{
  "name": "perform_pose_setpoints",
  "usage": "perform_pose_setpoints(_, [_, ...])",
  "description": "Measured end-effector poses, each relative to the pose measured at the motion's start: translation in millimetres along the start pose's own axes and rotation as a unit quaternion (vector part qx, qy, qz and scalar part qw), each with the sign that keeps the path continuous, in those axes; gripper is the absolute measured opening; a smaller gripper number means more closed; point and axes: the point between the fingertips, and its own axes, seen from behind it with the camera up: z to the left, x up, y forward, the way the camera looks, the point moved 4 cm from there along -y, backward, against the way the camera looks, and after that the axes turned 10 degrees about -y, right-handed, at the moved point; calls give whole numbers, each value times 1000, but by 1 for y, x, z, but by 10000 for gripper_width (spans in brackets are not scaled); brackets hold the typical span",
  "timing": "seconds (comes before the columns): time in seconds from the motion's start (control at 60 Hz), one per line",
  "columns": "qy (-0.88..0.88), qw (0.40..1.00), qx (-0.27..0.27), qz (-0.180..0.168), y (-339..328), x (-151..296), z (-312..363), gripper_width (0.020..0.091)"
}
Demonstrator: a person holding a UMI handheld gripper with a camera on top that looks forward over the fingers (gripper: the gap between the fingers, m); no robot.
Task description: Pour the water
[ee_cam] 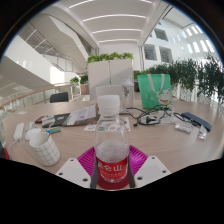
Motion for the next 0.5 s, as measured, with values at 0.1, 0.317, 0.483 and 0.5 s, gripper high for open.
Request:
perform_pose_setpoints(0.1, [-5, 999, 5, 31, -6, -5, 3, 539])
perform_pose_setpoints(0.317, [26, 994, 29, 105, -69, -16, 21, 839])
perform_pose_setpoints(0.483, [2, 995, -14, 96, -157, 22, 40, 835])
perform_pose_setpoints(0.5, [-1, 995, -16, 95, -166, 30, 39, 839])
